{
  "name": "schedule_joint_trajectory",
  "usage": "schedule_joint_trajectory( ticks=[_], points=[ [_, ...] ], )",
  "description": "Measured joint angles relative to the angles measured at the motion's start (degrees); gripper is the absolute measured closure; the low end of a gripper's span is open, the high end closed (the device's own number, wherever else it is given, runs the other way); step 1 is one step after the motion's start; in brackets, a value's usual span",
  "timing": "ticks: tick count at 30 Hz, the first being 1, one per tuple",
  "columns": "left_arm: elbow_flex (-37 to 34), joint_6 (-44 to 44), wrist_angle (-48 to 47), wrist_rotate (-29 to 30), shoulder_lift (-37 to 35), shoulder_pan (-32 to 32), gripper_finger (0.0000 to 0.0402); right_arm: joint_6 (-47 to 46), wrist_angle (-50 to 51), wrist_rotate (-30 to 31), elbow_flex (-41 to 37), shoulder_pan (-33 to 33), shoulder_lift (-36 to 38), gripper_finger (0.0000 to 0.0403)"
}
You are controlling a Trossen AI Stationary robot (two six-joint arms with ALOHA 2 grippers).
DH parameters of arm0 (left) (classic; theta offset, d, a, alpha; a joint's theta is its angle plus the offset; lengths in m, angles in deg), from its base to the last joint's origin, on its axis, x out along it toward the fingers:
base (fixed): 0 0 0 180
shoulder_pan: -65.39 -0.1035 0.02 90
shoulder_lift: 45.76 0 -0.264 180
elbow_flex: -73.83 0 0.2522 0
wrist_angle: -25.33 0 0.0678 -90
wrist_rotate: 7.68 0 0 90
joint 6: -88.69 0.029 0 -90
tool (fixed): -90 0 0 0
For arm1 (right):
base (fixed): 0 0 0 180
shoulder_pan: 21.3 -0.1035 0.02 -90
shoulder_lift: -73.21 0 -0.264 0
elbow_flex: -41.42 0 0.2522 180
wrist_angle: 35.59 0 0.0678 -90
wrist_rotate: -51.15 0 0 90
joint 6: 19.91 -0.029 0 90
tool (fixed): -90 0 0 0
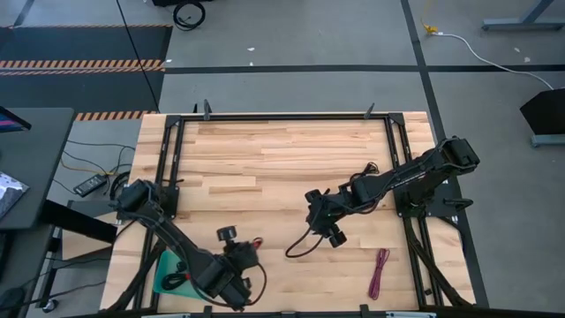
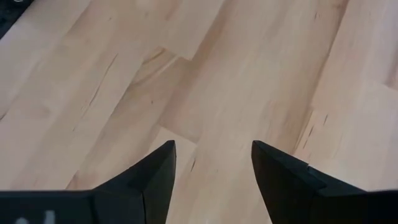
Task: Pick and place USB-C Cables
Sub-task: Put the black charger cable into the green bin
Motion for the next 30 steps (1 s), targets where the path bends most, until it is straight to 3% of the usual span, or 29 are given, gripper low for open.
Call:
schedule_joint_trajectory(
  ticks=[6, 11, 15, 23, 30],
  points=[
    [3.7, -12.9, -14.5, -10.8, 0.0, 1.8, 0.0361, 0.0, -3.0, 0.0, -3.3, 0.0, 0.0, 0.0188],
    [11.7, -16.8, -19.9, -5.7, -0.2, 4.3, 0.0362, -1.0, -6.0, 0.0, -6.9, 0.0, 0.0, 0.0188],
    [16.1, -17.0, -19.9, -7.2, -0.1, 5.7, 0.0362, -2.9, -7.8, 0.1, -9.4, 0.0, 0.0, 0.0188],
    [17.0, -25.8, -19.9, -27.0, 0.0, 7.6, 0.0361, -7.1, -8.7, 0.2, -11.6, 0.0, 0.0, 0.019],
    [17.0, -29.6, -20.0, -37.6, 0.0, 9.5, 0.036, -7.5, -9.9, 0.2, -11.6, 0.0, 0.0, 0.019]
  ],
)
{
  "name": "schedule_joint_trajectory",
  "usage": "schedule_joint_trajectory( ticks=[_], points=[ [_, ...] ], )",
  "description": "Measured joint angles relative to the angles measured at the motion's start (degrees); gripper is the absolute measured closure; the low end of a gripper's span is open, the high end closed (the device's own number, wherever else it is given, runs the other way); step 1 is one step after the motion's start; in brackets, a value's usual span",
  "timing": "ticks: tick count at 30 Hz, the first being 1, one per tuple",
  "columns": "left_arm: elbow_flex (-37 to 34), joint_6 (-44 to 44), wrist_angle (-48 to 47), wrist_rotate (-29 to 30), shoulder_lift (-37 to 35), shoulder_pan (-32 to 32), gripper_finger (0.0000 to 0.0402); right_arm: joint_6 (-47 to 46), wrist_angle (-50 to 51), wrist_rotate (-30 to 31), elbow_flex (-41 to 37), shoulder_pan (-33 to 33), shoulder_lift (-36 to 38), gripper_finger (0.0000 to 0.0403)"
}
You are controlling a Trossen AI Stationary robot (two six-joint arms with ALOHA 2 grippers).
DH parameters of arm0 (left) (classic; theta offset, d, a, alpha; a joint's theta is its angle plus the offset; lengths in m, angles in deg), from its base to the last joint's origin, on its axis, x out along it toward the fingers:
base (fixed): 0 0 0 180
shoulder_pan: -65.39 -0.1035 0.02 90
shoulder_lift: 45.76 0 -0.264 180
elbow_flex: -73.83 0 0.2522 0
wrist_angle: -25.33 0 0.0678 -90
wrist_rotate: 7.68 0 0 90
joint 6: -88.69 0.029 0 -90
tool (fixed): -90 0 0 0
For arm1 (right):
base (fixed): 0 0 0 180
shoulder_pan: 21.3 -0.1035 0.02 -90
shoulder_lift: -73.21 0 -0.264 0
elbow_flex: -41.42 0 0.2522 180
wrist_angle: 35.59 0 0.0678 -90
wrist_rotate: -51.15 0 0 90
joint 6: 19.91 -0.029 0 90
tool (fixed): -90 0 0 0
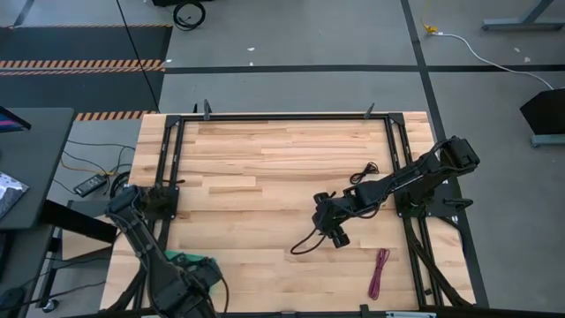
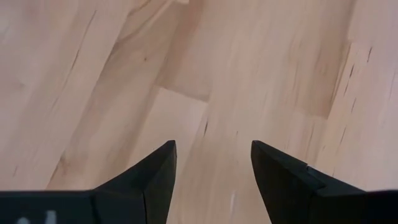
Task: Pick and place USB-C Cables
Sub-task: Put the black charger cable into the green bin
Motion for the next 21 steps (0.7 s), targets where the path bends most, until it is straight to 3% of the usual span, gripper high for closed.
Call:
schedule_joint_trajectory(
  ticks=[9, 21],
  points=[
    [-0.9, -2.8, 0.1, -6.5, 0.0, 2.4, 0.0359, 0.0, -2.9, 0.0, 0.0, 0.0, 0.0, 0.019],
    [-18.0, -4.2, 0.0, -20.4, -0.1, 2.8, 0.0357, 0.1, -3.6, 0.0, 0.0, 0.0, 0.0, 0.019]
  ],
)
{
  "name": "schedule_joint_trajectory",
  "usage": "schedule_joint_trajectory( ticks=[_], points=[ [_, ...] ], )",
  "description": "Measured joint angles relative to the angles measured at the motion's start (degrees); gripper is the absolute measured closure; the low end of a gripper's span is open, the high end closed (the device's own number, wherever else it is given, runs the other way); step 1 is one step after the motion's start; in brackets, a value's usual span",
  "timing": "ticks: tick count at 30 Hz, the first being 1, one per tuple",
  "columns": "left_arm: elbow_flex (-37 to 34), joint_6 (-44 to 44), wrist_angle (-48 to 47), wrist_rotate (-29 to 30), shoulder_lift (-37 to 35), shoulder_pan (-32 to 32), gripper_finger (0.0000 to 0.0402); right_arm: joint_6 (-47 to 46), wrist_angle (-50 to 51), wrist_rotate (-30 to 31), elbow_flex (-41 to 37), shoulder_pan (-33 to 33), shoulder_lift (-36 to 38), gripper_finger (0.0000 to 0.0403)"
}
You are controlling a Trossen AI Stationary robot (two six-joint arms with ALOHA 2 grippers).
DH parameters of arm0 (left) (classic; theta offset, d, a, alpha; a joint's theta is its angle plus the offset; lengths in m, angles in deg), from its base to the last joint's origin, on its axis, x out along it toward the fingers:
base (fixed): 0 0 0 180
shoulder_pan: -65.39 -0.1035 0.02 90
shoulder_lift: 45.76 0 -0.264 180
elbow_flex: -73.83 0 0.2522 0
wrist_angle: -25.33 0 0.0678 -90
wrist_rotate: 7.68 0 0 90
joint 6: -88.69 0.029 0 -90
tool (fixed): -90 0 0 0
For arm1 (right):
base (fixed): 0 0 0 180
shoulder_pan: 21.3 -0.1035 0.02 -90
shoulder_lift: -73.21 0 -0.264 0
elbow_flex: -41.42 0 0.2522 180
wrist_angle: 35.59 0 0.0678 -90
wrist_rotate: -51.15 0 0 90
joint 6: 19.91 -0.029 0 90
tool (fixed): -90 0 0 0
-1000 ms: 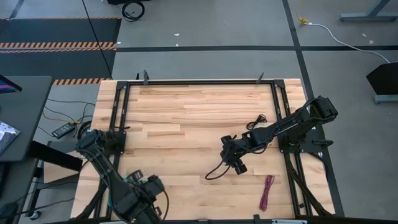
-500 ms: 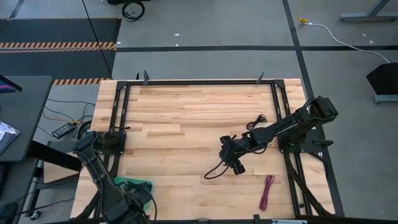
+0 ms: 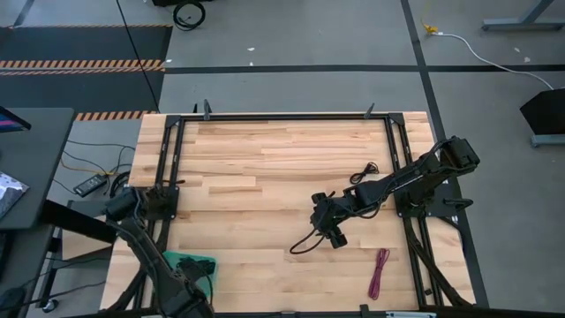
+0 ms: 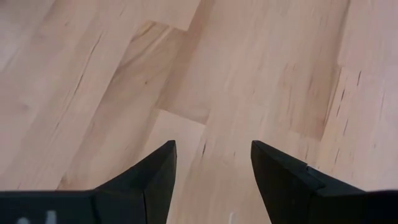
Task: Pick and place USB-C Cables
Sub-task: Put the black charger cable into the green bin
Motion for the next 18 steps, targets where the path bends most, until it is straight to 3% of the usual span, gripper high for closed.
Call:
schedule_joint_trajectory(
  ticks=[12, 18],
  points=[
    [-2.3, 0.1, 0.1, 0.3, -0.1, -3.1, 0.0338, -0.2, -1.3, 0.0, 0.0, 0.0, 0.0, 0.019],
    [-2.3, 0.1, 0.7, 2.2, -0.1, -3.9, 0.0285, -0.2, -1.0, 0.0, 0.0, 0.0, 0.0, 0.019]
  ],
)
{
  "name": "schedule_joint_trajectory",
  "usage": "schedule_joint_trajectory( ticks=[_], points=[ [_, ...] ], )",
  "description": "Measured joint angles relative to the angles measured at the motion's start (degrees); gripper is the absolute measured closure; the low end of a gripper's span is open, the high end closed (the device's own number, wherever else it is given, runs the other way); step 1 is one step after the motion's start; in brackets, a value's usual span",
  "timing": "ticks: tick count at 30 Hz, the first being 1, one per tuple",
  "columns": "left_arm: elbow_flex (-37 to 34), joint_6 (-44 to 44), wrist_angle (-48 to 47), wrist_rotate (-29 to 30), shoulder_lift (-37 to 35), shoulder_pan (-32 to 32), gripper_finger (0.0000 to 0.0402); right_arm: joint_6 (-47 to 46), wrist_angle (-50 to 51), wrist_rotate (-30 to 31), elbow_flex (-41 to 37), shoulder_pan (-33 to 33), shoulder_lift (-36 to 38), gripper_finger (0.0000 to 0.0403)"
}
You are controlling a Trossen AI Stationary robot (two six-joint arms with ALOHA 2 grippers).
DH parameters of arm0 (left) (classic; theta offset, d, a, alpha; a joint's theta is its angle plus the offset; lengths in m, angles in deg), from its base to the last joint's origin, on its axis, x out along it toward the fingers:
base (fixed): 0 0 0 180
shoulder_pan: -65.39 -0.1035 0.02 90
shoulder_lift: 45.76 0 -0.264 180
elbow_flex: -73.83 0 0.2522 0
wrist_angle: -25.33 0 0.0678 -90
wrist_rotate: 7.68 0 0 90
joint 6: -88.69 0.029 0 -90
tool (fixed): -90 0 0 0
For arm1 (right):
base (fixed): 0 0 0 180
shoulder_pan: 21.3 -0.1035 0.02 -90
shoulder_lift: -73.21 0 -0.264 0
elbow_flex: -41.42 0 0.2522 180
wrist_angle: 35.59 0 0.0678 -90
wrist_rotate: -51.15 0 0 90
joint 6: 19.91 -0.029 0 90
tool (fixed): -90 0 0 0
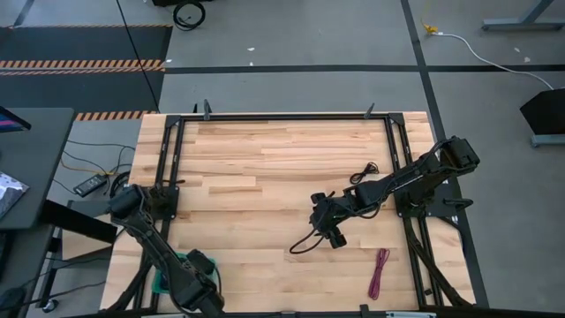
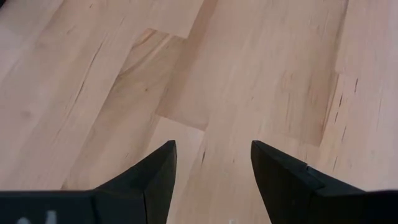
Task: Pick and place USB-C Cables
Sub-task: Put the black charger cable into the green bin
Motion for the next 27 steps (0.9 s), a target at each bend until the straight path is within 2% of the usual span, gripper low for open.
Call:
schedule_joint_trajectory(
  ticks=[8, 13, 16, 22, 27],
  points=[
    [0.0, 0.1, 0.1, 0.1, 0.0, -0.2, 0.0201, 0.0, 0.0, 0.0, 0.0, 0.0, 0.0, 0.019],
    [0.0, 2.9, 0.0, 0.4, 0.0, -1.2, 0.019, 0.1, 0.0, 0.1, 0.0, 0.0, 0.0, 0.019],
    [0.0, 4.7, -0.1, 2.7, 0.0, -2.2, 0.0196, 0.5, 0.9, 2.4, 0.1, 0.1, 0.0, 0.019],
    [4.5, 10.5, -0.4, 16.7, -0.2, -4.4, 0.022, 0.6, 5.8, 11.8, 0.1, 1.7, 0.6, 0.019],
    [11.7, 18.3, 0.2, 34.2, -0.2, -7.0, 0.0236, -1.6, 14.1, 18.1, 2.3, 3.8, 2.7, 0.019]
  ],
)
